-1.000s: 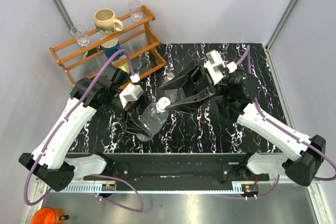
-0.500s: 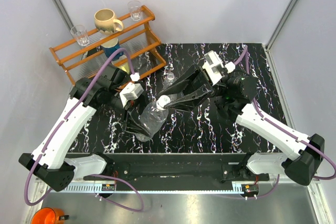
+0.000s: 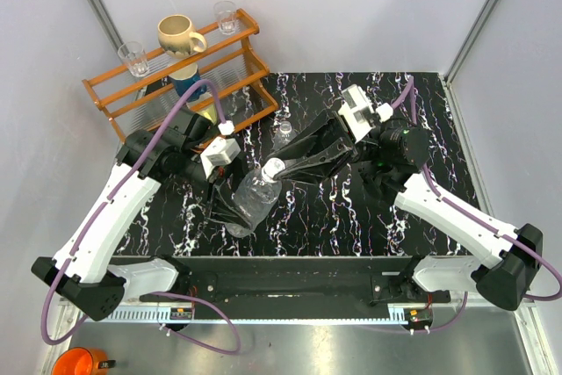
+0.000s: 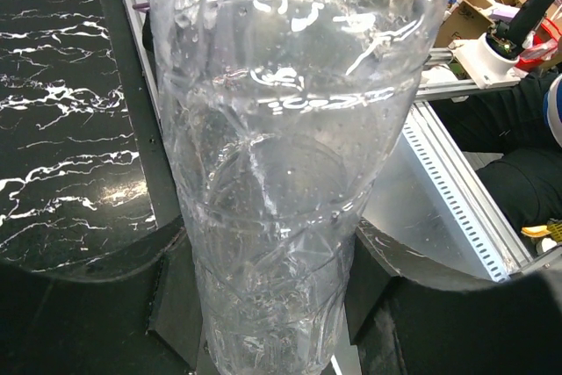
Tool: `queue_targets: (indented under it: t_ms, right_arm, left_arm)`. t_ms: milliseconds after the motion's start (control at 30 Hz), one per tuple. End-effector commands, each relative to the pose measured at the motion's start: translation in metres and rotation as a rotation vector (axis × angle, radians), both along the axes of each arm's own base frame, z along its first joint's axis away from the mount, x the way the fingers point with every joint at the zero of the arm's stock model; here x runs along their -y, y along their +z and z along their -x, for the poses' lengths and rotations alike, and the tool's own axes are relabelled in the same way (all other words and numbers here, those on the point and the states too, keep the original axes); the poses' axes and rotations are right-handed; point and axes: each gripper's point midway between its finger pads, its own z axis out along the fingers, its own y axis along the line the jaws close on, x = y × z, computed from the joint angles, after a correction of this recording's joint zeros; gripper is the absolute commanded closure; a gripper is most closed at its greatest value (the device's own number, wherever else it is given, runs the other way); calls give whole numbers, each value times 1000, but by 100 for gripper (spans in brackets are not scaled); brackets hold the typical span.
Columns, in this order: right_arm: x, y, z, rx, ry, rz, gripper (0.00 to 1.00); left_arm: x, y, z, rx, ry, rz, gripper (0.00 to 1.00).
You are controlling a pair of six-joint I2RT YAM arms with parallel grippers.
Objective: Screw on the bottle caps
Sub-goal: Screw the bottle cap onto the plastic bottle.
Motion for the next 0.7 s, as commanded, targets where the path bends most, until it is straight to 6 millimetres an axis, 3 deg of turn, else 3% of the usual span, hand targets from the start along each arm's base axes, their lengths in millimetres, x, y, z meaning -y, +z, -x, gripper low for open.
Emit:
queue_targets:
  t_ms: [0,267,300,333,667]
  right_arm:
    - [-5,-10,-1,-29,3,30,67]
    - [-12,-30,-11,-106,-15,70,70]
    - [-13,-34,-12,-116,-16,74,71]
    - [-14,-35,-13,-133,-11,75,71]
    - [-34,-58,-30,-277,-12,135,77]
  left_arm:
    - [-4,15,5,-19,14,9,100]
    - [-4,19,-9,28,73,14,100]
    - [-4,15,-11,-39,97,-20,100]
    - [-2,22,-17,40,120,21,100]
    - [4,24,-62,99,343,-70,100]
